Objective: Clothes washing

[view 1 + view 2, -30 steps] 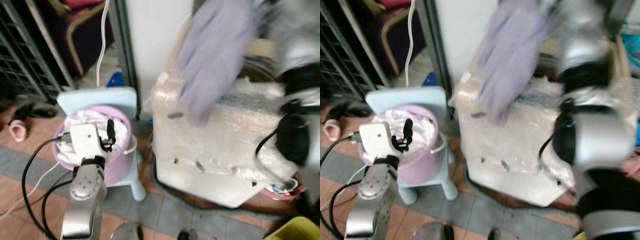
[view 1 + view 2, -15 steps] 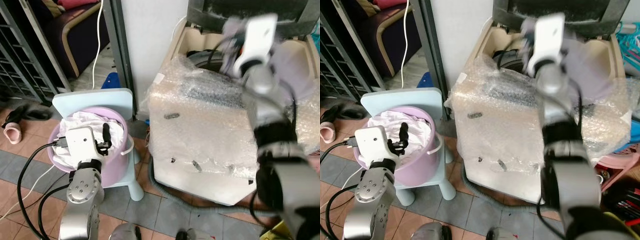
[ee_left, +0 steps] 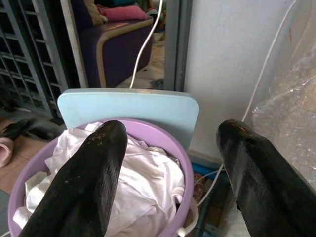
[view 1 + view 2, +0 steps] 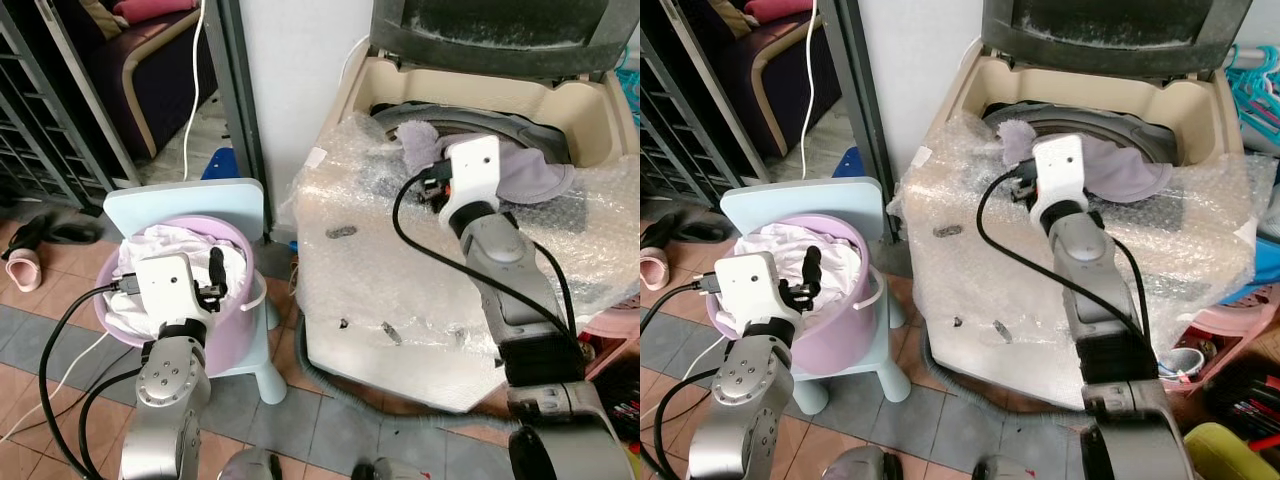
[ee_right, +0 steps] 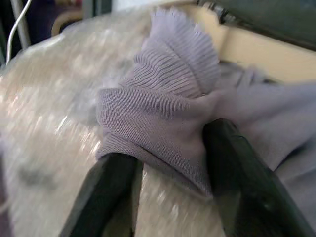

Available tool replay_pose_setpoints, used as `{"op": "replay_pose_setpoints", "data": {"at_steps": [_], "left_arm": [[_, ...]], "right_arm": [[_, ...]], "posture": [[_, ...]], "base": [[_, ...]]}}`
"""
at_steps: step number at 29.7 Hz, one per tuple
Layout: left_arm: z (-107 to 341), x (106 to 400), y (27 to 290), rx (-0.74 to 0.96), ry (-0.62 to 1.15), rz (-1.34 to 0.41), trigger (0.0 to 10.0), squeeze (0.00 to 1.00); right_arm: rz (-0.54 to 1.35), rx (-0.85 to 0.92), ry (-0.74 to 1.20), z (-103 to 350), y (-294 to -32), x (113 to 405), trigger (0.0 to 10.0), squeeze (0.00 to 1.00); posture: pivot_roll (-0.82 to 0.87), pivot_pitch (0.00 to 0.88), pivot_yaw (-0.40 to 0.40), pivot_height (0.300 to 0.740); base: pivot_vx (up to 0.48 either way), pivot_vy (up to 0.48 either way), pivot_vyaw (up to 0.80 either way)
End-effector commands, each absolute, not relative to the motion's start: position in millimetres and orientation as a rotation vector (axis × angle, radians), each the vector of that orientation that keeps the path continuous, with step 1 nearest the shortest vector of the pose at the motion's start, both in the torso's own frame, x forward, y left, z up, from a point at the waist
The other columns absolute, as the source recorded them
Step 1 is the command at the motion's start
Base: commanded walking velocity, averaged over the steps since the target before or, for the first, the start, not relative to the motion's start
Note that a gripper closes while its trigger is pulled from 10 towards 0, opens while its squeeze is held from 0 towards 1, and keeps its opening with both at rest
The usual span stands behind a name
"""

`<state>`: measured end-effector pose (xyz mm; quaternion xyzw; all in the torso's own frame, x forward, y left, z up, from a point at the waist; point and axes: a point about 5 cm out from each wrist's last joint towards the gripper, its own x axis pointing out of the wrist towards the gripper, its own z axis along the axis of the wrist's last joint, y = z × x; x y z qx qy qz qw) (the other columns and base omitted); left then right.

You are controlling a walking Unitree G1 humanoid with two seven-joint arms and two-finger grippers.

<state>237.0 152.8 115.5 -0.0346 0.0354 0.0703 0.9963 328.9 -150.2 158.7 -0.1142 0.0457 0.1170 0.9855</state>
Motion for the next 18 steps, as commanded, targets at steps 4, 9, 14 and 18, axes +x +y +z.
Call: {"op": "replay_pose_setpoints", "data": {"at_steps": [4, 9, 14, 18], "left_arm": [[118, 237, 153, -0.068, 0.066, 0.149, 10.0, 0.00], [117, 237, 151, -0.070, 0.068, 0.139, 10.0, 0.00], [117, 238, 150, -0.069, 0.068, 0.137, 10.0, 0.00], [118, 239, 152, -0.060, 0.070, 0.151, 10.0, 0.00]], "right_arm": [[0.270, -0.272, 0.162, 147, -148, 316, 10.0, 1.00], [0.160, -0.258, 0.113, 166, -169, 333, 10.0, 1.00], [0.116, -0.246, 0.077, 178, -175, 342, 10.0, 1.00], [-0.161, -0.258, -0.166, 250, -217, 368, 10.0, 1.00]], "posture": [[0.01, 0.038, 0.030, 0.740], [0.01, 0.038, 0.030, 0.740], [0.00, 0.037, 0.036, 0.740], [0.01, 0.035, 0.032, 0.740]], "base": [[0.000, 0.000, 0.00], [0.000, 0.000, 0.00], [0.000, 0.000, 0.00], [0.000, 0.000, 0.00]]}}
